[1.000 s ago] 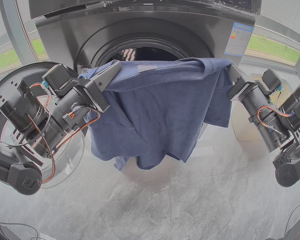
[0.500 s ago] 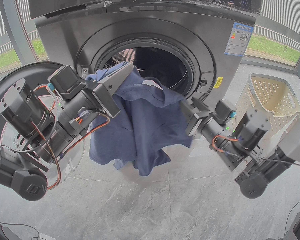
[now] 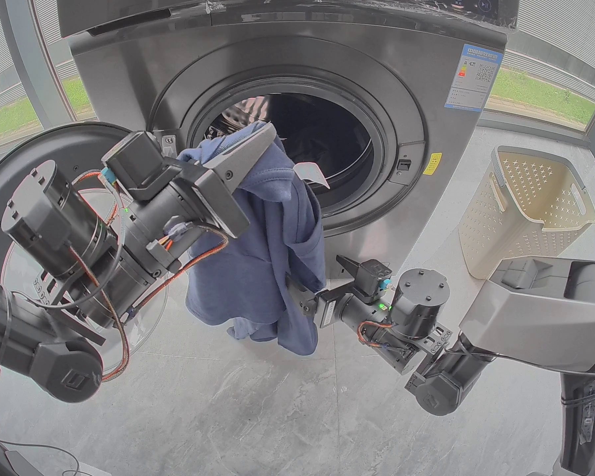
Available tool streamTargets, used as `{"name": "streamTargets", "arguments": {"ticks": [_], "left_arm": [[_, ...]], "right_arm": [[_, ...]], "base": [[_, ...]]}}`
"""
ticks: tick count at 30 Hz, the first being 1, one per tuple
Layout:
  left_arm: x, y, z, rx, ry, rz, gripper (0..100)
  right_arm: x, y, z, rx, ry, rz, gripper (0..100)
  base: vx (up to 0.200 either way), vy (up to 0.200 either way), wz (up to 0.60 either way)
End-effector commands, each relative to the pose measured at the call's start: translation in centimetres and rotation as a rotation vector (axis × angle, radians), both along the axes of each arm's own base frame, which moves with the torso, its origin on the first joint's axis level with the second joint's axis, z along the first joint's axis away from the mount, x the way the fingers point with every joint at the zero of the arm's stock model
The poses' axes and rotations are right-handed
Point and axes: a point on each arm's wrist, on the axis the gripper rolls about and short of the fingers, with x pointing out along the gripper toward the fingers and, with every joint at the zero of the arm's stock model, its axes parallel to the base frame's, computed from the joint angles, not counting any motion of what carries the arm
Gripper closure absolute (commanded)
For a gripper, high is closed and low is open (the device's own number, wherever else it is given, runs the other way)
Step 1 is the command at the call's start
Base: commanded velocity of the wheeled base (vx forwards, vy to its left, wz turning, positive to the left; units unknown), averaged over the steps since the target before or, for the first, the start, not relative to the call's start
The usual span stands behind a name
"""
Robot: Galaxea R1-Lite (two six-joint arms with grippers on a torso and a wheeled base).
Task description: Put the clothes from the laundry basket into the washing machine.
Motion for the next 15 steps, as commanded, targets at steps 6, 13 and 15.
{"name": "streamTargets", "arguments": {"ticks": [6,13,15], "left_arm": [[0.1,-0.1,-0.2,0.004,0.004,0.000,100],[0.1,0.1,-0.1,0.002,0.001,0.004,100],[0.1,0.1,-0.1,0.003,0.002,0.004,100]], "right_arm": [[0.7,0.2,-1.9,-0.016,0.029,0.037,0],[-0.3,1.0,-1.6,-0.012,0.030,0.118,0],[-0.4,1.2,-1.9,-0.016,0.035,0.133,0]], "base": [[0.000,0.000,0.00],[0.000,0.000,0.00],[0.000,0.000,0.00]]}}
